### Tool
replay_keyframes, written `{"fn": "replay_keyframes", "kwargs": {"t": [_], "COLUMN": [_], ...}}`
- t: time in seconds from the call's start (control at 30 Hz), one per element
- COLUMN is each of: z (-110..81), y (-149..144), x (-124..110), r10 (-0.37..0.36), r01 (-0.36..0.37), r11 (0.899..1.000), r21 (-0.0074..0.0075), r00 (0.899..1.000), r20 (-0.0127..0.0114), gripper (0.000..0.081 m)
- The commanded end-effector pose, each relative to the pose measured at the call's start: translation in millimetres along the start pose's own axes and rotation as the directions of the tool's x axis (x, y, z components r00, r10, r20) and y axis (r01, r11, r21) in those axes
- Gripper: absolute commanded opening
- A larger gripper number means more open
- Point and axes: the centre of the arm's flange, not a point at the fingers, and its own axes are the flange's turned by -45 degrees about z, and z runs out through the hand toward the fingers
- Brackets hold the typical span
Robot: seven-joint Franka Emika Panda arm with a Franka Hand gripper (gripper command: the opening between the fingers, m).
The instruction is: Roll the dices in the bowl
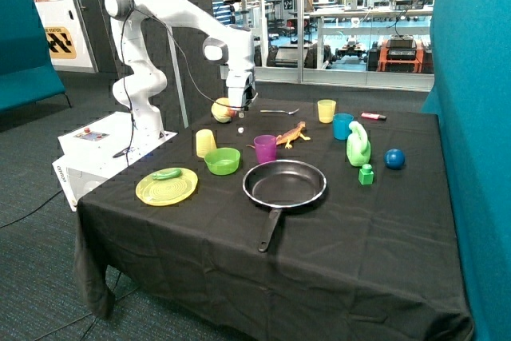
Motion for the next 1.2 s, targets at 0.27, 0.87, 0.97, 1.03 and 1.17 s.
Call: {"fn": "replay_keyframes", "kwargs": {"t": [0.27,0.87,0.97,1.03,1.17], "z": [12.6,46.2,53.2,58.9,69.1], "y": [-51.9,-91.9,-95.6,-97.4,-100.0], "x": [5.1,-10.6,-15.1,-17.9,-21.9], "r10": [-0.091,-0.132,-0.135,-0.14,-0.137], "r01": [0.091,0.132,0.135,0.14,0.137], "r11": [0.996,0.991,0.991,0.99,0.991], "r21": [0.0025,0.0025,0.0025,0.0025,0.0025], "r00": [0.996,0.991,0.991,0.99,0.991], "r20": [-0.0002,-0.0003,-0.0003,-0.0004,-0.0003], "gripper": [0.0557,0.0531,0.0522,0.0531,0.0531]}}
